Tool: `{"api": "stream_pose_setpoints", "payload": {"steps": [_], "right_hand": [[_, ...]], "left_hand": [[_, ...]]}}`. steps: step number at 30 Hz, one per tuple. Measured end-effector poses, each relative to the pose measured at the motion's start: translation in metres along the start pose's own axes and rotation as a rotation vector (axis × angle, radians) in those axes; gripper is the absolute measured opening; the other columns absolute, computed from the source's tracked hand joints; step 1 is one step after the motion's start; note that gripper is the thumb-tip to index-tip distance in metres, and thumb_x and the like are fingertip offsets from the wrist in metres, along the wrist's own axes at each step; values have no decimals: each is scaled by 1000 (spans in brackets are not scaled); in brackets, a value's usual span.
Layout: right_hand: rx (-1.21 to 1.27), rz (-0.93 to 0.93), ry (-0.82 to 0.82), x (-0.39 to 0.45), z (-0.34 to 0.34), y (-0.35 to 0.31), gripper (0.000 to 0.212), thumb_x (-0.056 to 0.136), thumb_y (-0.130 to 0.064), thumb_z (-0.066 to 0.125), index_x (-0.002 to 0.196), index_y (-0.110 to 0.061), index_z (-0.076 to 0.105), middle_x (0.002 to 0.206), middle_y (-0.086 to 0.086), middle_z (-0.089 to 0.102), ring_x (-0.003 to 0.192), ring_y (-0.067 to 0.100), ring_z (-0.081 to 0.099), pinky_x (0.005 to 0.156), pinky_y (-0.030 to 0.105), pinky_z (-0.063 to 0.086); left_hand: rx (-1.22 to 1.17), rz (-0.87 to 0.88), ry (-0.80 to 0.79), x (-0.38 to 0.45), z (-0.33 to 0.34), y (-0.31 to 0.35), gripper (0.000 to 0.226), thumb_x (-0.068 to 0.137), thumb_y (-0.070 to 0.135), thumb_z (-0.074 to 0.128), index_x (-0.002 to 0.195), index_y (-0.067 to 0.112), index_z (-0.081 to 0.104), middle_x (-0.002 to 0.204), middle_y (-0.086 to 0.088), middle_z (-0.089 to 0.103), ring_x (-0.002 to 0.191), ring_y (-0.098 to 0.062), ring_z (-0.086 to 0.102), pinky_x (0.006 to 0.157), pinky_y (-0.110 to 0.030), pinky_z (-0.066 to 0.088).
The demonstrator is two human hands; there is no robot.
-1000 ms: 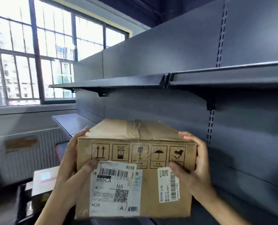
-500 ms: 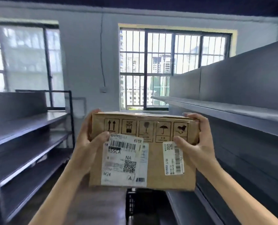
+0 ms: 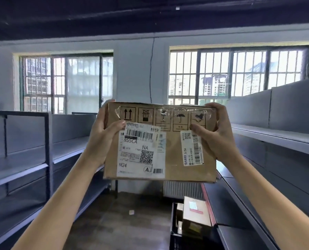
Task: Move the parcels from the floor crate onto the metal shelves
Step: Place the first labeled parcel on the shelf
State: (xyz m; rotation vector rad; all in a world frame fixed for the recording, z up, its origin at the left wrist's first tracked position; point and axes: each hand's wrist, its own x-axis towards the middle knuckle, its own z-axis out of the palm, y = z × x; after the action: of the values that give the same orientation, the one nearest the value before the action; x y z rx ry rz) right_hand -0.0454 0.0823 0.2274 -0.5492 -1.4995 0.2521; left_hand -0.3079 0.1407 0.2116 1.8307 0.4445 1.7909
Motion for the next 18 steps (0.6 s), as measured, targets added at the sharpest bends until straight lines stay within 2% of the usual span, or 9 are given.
{"api": "stream_pose_setpoints", "payload": {"steps": [3, 8, 12, 16, 18], "right_hand": [[-24, -19, 8, 7, 9, 18, 53, 74, 17, 64, 102, -22, 42, 77, -13, 70, 65, 8, 68, 57, 21, 54], [-93, 3, 7, 13, 22, 55, 53, 75, 13, 66, 103, -23, 40, 82, -4, 68, 69, 15, 70, 60, 27, 57], [-88, 30, 37, 15, 22, 90, 51, 76, 16, 64, 103, -20, 40, 87, 0, 63, 68, 10, 70, 57, 22, 54], [-150, 90, 62, 19, 16, 131, 53, 75, 10, 68, 103, -26, 43, 104, 13, 56, 75, 8, 67, 62, 26, 55], [-171, 118, 65, 23, 11, 155, 54, 71, -1, 74, 103, -34, 45, 115, 19, 52, 86, 14, 66, 70, 34, 57]], "left_hand": [[-11, 4, 0, 8, -11, -18, 37, 80, 28, 58, 95, 62, 53, 70, 17, 69, 62, -7, 68, 53, -19, 52], [-48, -22, 6, 21, -21, -60, 44, 78, 25, 60, 114, 46, 48, 76, 17, 69, 67, -8, 68, 57, -21, 53], [-59, -57, -21, 30, -21, -97, 48, 77, 27, 61, 119, 45, 45, 78, 15, 68, 69, -10, 69, 57, -23, 54], [-72, -113, -54, 42, -11, -135, 50, 76, 29, 61, 119, 48, 43, 79, 18, 70, 71, -10, 70, 57, -25, 55], [-77, -141, -53, 50, -5, -158, 58, 73, 32, 66, 124, 46, 43, 85, 15, 71, 76, -12, 70, 63, -29, 55]]}}
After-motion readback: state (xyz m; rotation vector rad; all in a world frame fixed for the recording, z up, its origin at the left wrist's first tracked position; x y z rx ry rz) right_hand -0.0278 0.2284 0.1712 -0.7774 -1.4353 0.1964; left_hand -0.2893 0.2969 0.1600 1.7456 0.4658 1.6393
